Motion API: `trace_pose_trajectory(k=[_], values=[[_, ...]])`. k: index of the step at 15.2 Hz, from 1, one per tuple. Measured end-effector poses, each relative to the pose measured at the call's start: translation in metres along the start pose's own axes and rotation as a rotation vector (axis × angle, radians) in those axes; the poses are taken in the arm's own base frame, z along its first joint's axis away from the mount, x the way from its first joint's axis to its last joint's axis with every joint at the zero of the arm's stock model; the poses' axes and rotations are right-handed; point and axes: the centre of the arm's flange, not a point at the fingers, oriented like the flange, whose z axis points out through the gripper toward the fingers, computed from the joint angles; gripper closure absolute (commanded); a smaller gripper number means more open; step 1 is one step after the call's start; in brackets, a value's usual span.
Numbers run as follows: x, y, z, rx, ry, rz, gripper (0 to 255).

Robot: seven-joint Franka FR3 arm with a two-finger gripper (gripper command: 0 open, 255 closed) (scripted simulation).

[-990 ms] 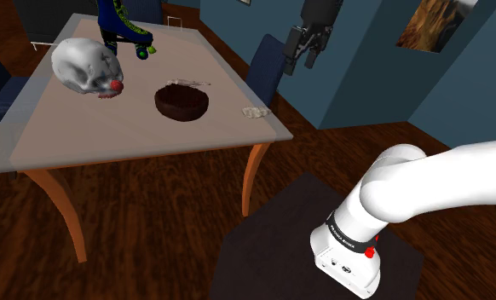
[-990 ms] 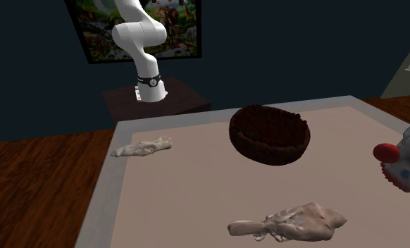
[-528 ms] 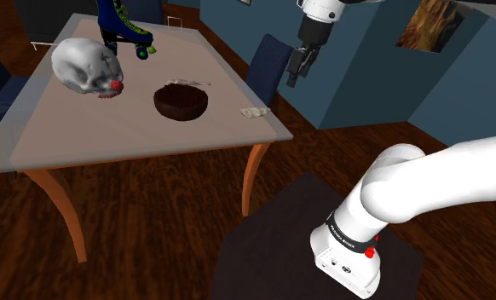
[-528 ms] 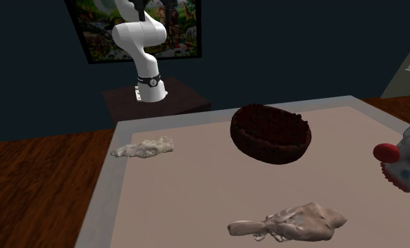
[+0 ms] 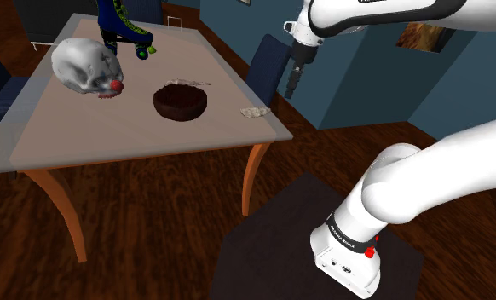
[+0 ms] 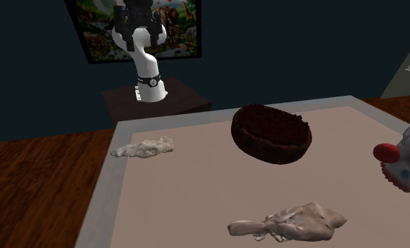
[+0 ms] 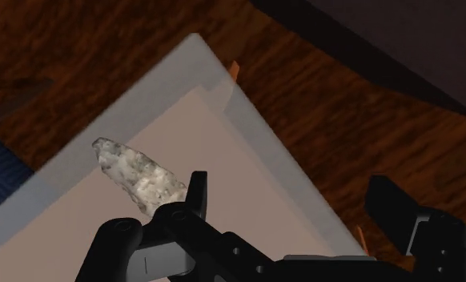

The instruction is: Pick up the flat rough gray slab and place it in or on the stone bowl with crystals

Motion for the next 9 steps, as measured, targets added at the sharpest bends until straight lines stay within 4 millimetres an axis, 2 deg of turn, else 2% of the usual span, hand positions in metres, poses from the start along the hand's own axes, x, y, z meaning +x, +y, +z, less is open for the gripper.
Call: trace_pose_trajectory(k=[5,9], values=[[0.014,0.039,0.047,-0.008,-0.001,-0.173,0],[0.035,0.075,0.082,-0.016,-0.002,-0.310,0]])
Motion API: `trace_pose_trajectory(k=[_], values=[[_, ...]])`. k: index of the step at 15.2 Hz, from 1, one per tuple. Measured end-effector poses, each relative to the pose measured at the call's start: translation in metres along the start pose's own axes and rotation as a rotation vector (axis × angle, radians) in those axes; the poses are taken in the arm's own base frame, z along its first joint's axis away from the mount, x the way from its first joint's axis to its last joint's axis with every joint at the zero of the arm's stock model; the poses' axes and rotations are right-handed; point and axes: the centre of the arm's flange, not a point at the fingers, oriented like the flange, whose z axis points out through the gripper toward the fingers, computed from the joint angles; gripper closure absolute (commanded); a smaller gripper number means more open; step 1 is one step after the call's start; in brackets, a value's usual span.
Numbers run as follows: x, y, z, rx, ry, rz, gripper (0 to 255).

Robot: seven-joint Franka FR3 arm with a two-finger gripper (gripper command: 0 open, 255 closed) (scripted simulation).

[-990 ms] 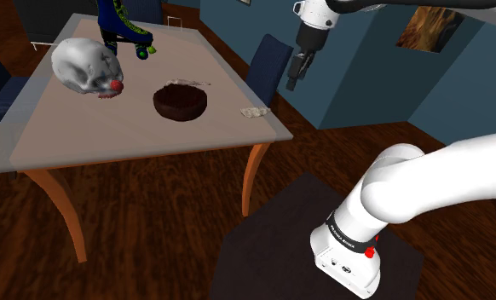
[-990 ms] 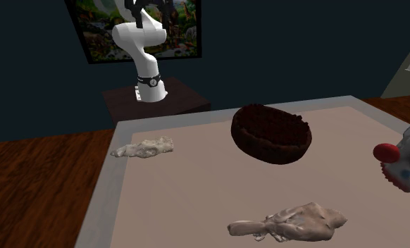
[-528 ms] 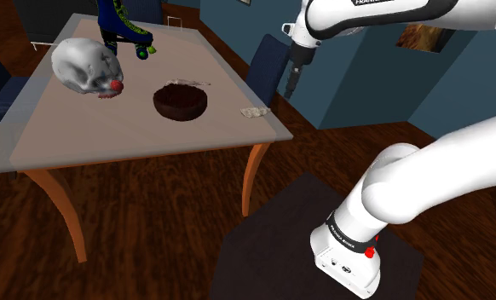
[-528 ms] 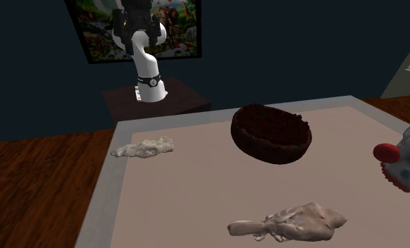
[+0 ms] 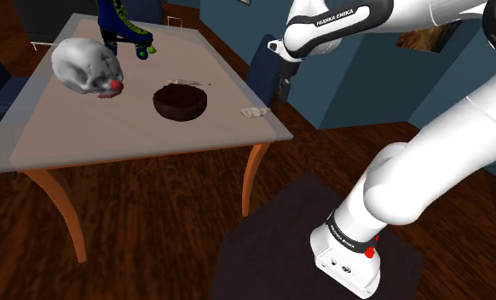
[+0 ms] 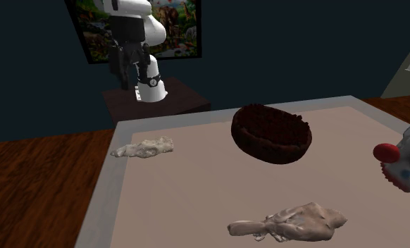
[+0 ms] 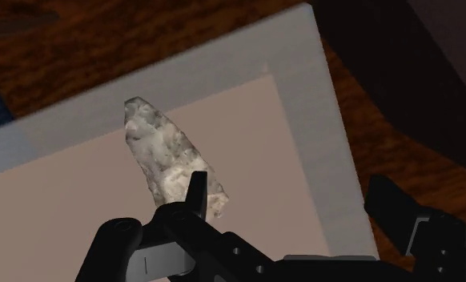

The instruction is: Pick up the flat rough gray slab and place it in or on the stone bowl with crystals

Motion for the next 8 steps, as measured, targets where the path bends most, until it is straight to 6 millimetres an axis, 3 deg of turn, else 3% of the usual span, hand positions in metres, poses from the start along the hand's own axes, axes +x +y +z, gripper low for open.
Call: trace_pose_trajectory(k=[8], values=[[0.029,0.067,0.073,-0.015,-0.004,-0.277,0]])
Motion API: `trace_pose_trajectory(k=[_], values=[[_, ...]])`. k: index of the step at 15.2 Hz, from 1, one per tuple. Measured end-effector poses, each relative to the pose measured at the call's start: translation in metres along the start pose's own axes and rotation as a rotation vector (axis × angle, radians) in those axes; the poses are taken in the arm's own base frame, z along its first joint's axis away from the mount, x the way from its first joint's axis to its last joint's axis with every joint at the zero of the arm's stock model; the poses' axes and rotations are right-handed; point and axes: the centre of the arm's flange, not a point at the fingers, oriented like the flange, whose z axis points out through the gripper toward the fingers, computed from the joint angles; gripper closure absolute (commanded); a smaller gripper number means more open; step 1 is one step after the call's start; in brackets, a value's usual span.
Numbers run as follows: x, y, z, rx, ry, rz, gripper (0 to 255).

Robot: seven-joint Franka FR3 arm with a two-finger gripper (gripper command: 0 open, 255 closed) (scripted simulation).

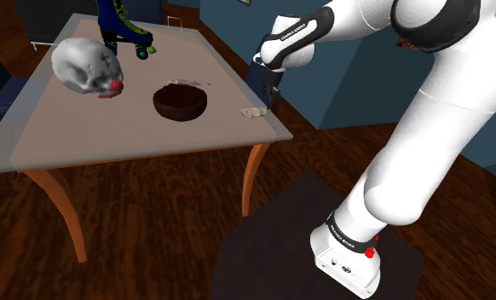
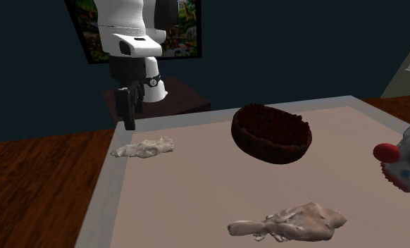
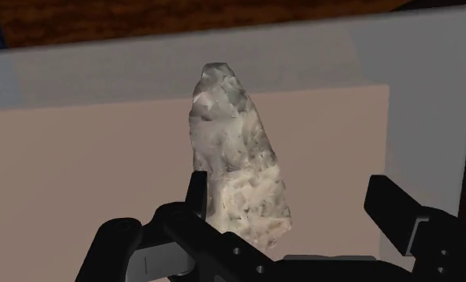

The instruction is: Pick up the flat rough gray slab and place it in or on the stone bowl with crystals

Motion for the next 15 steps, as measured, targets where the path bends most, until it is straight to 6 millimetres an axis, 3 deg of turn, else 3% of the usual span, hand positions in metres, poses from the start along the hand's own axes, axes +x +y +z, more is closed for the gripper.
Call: trace_pose_trajectory(k=[2,9,15], values=[[0.003,0.016,0.018,-0.003,-0.001,-0.064,0],[0.008,0.022,0.057,-0.005,-0.001,-0.095,0],[0.007,0.023,0.066,-0.006,-0.001,-0.095,0]])
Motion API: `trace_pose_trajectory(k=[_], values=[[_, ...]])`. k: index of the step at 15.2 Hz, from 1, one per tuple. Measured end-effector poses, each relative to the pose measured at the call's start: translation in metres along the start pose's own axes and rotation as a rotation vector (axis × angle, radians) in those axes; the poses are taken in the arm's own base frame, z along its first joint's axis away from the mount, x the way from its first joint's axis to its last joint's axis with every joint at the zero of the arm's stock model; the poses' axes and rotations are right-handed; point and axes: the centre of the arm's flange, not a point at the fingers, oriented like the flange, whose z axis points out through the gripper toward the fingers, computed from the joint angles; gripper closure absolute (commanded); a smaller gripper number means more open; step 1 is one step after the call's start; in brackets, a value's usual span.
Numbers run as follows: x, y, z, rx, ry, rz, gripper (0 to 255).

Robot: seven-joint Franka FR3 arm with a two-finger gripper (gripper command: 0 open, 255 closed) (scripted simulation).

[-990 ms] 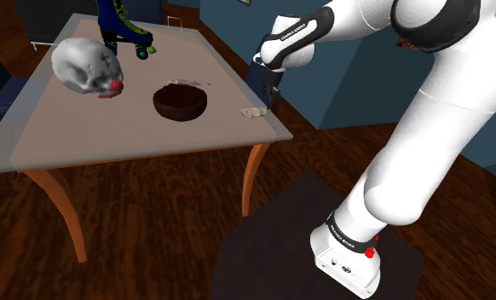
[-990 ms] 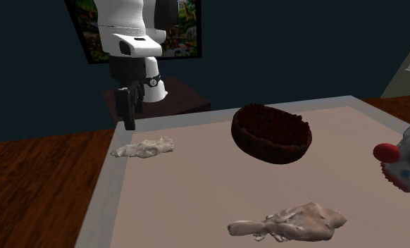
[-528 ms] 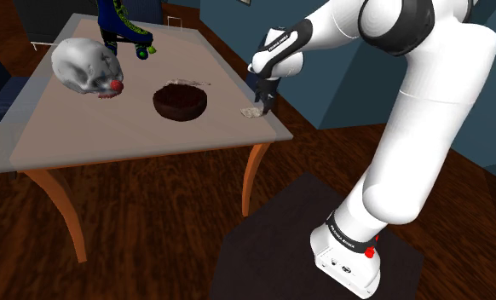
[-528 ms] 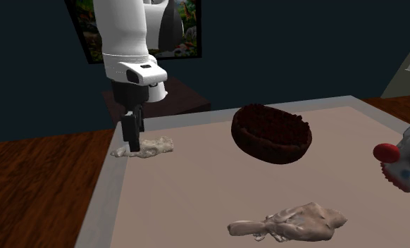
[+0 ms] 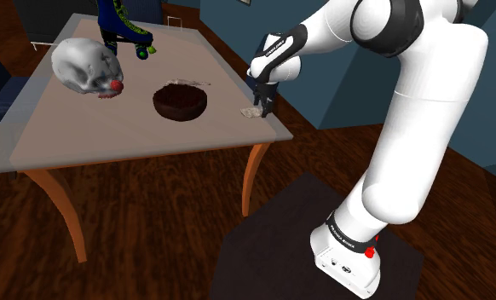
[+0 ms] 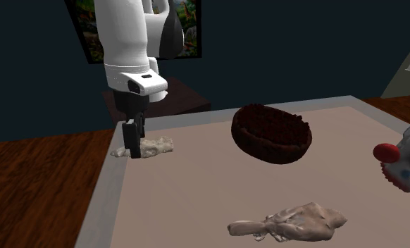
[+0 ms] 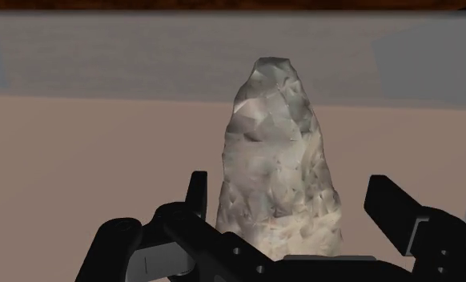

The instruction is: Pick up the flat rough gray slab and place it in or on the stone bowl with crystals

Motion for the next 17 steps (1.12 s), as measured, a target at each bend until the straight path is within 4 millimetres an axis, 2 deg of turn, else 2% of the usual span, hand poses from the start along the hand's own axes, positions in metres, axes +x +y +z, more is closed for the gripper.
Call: trace_pose_trajectory(k=[1,2,12,17], values=[[0.000,0.000,0.000,0.000,0.000,0.000,0],[0.000,0.000,0.000,0.000,0.000,0.000,255],[0.000,0.000,0.000,-0.001,0.001,0.000,255],[-0.002,0.002,-0.021,0.000,0.000,0.000,255]])
